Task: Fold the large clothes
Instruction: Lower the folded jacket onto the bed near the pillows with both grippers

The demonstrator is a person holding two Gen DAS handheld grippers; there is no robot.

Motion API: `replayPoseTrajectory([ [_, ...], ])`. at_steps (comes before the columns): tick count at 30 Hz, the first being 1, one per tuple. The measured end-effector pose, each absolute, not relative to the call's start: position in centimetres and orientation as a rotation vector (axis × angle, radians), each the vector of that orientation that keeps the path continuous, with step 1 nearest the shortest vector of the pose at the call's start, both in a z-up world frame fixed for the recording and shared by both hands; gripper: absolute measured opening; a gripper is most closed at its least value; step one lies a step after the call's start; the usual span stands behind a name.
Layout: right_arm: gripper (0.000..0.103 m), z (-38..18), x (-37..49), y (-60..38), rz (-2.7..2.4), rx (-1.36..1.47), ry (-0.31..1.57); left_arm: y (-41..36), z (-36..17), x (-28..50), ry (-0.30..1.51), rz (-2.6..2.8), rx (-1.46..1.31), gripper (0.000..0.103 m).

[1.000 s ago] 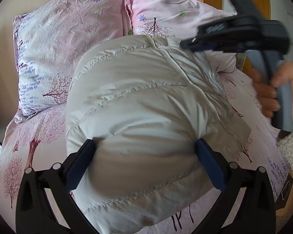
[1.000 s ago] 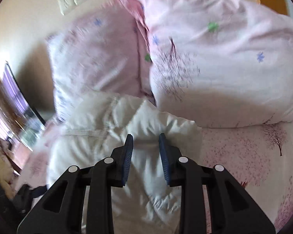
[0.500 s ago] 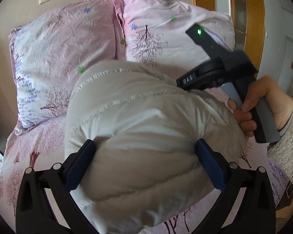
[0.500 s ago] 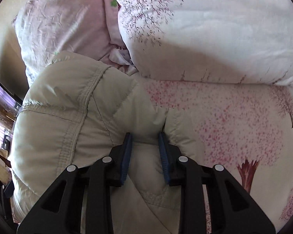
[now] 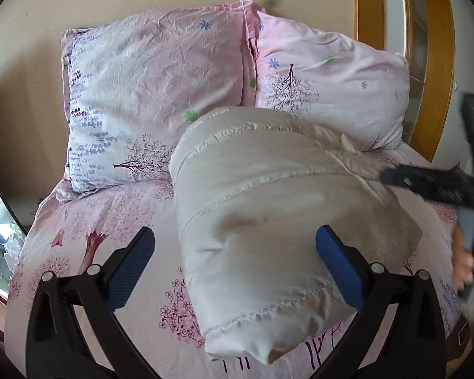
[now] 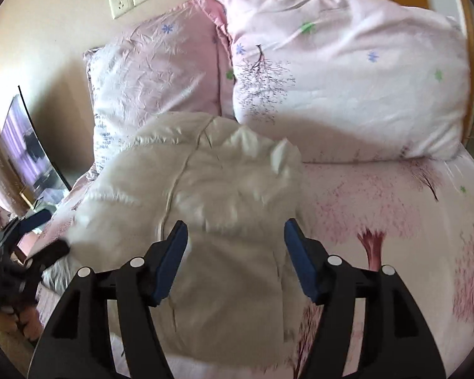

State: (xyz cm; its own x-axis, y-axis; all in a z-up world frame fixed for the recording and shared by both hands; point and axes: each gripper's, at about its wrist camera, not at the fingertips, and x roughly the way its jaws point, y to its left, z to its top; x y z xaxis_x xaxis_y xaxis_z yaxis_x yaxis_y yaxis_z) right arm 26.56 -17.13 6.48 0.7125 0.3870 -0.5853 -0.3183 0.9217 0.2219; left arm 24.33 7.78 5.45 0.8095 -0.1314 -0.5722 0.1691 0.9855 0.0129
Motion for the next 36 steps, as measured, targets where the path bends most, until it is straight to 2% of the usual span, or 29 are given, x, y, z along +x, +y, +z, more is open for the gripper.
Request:
replayPoseTrajectory([
  [1, 0.05, 6.1, 26.1, -17.3, 0.383, 0.111, 0.669, 7.6, 5.3, 24.4, 0.61, -0.161, 0.068, 0.101],
  [2, 0.045, 5.6, 25.7, -17.6, 0.378, 0.123, 0.671, 7.4, 5.1, 24.4, 0.613, -0.164, 0.069, 0.101],
  [4, 0.042, 4.6, 25.1, -17.9, 0.379, 0.139, 0.677, 6.9, 4.7, 24.6, 0.625, -0.177, 0.067, 0.101],
  [13, 0.042, 0.2, 26.6, -17.9, 0.336, 0.117, 0.788, 5.4, 3.0, 25.2, 0.665, -0.208, 0.059, 0.101],
  [24, 0.042, -1.4, 27.3, -18.0, 0.343, 0.151, 0.814, 4.0, 1.9, 25.4, 0.651, -0.163, 0.11, 0.101],
  [28, 0.048, -1.6, 27.5, -18.7, 0.338, 0.187, 0.817, 4.0, 2.0, 25.4, 0.646, -0.158, 0.108, 0.101],
  [30, 0.054, -1.0, 27.0, -19.1, 0.324, 0.193, 0.8, 4.4, 2.2, 25.3, 0.65, -0.167, 0.086, 0.101],
  [32, 0.074, -0.4, 26.3, -19.5, 0.282, 0.181, 0.775, 5.3, 2.5, 25.1, 0.671, -0.182, 0.044, 0.101],
  [36, 0.093, 1.1, 24.0, -20.9, 0.235, 0.183, 0.687, 6.8, 3.2, 24.1, 0.68, -0.2, -0.025, 0.101],
])
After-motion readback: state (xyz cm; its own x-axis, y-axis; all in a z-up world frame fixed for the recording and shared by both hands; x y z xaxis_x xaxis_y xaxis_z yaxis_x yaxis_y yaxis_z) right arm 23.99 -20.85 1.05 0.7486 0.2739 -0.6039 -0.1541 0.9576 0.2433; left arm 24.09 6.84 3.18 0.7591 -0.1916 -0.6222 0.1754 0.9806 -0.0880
